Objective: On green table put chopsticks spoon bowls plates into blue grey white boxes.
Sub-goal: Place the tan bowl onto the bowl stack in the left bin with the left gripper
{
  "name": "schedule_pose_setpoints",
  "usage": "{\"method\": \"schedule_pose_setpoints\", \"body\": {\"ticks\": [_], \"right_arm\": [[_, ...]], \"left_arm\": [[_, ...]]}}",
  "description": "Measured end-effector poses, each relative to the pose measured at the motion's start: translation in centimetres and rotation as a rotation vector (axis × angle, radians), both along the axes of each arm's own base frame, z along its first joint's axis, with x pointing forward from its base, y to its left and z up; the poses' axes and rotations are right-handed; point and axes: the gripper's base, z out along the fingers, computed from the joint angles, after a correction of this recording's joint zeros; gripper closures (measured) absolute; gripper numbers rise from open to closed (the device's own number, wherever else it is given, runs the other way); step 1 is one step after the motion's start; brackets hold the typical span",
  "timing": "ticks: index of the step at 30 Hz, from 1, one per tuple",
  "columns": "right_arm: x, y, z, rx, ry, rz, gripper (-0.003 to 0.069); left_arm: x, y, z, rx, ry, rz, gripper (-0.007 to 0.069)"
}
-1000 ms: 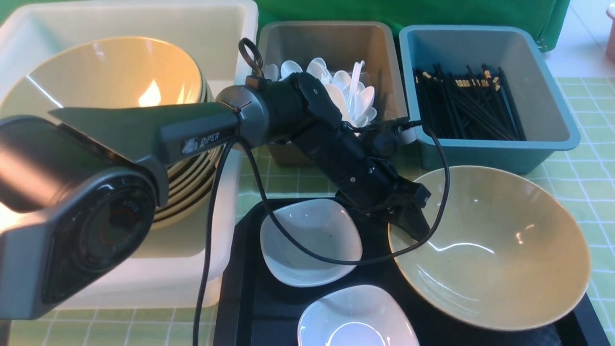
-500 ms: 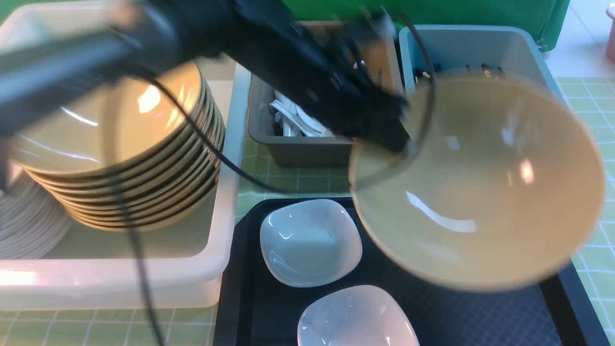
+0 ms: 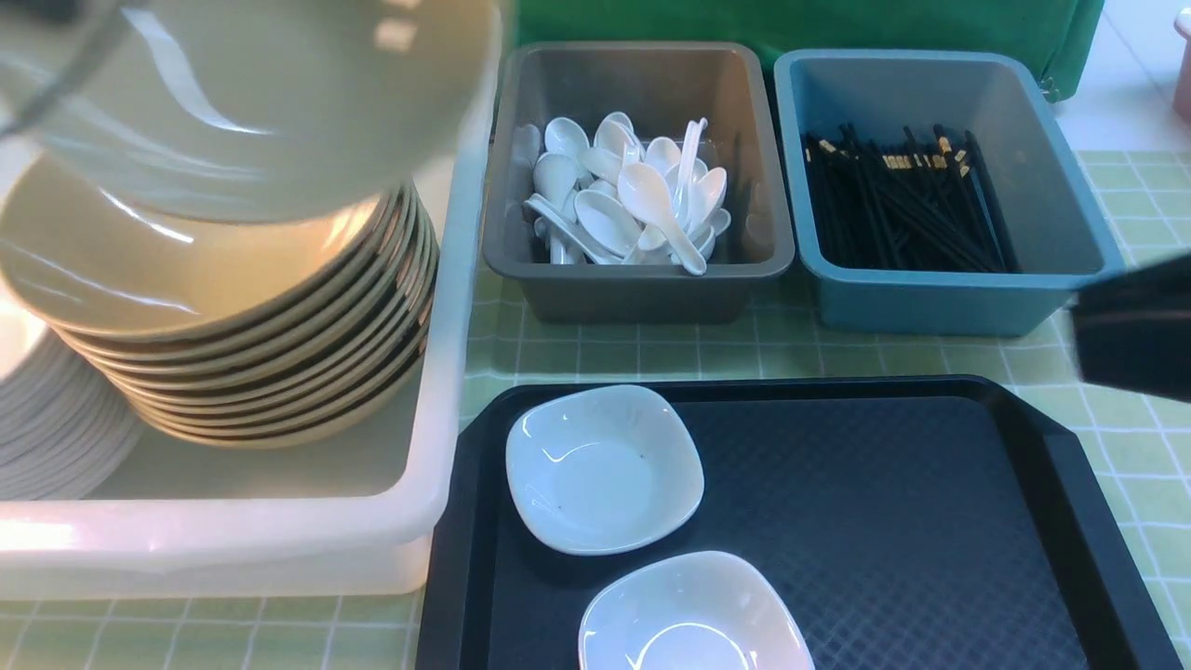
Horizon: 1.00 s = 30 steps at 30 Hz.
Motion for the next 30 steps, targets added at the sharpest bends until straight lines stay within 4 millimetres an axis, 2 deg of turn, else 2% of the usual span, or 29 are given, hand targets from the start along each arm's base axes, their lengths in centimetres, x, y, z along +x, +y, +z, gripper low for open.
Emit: {"method": "schedule_pose_setpoints", "body": {"ticks": [2, 5, 7, 9, 12, 18, 22, 26, 27, 28, 29, 30], "right_arm": [[0.4, 0.4, -0.1, 0.009, 0.004, 0.02, 0.062], [0.9, 0.7, -0.2, 0.014, 0.003, 0.033, 0.0617], [1.0, 0.8, -0.2, 0.016, -0.001, 0.039, 0.0613], [1.0, 0.8, -0.2, 0.013, -0.006, 0.042, 0.061], [1.0, 0.8, -0.2, 0.019, -0.003, 0.045, 0.0605], [0.8, 0.9, -0.3, 0.019, 0.011, 0.063, 0.0599], [0.6, 0.9, -0.3, 0.02, 0.022, 0.077, 0.0594], [0.5, 1.0, -0.3, 0.028, 0.036, 0.091, 0.0589], [0.5, 1.0, -0.3, 0.028, 0.036, 0.091, 0.0589], [0.5, 1.0, -0.3, 0.028, 0.036, 0.091, 0.0587], [0.5, 1.0, -0.3, 0.028, 0.036, 0.091, 0.0586], [0.5, 1.0, -0.3, 0.028, 0.036, 0.091, 0.0585]], "left_arm": [[-0.9, 1.1, -0.6, -0.007, 0.022, 0.051, 0.0609], [-1.3, 2.1, -3.1, -0.039, 0.103, 0.089, 0.0609], [-0.8, 2.5, -6.6, -0.078, 0.174, 0.123, 0.0609], [-0.4, 2.7, -8.3, -0.113, 0.183, 0.164, 0.0609], [0.0, 2.9, -9.6, -0.147, 0.178, 0.222, 0.0609], [0.8, 3.4, -10.8, -0.205, 0.204, 0.309, 0.0596], [1.2, 3.1, -11.0, -0.225, 0.212, 0.308, 0.0521], [1.6, 2.1, -11.1, -0.179, 0.213, 0.27, 0.0373], [1.6, 1.9, -11.1, -0.171, 0.213, 0.265, 0.0356], [1.7, 1.5, -11.3, -0.133, 0.221, 0.251, 0.0271], [1.7, 1.4, -11.3, -0.132, 0.221, 0.248, 0.026], [1.8, 1.1, -11.3, -0.103, 0.229, 0.244, 0.0187]]}}
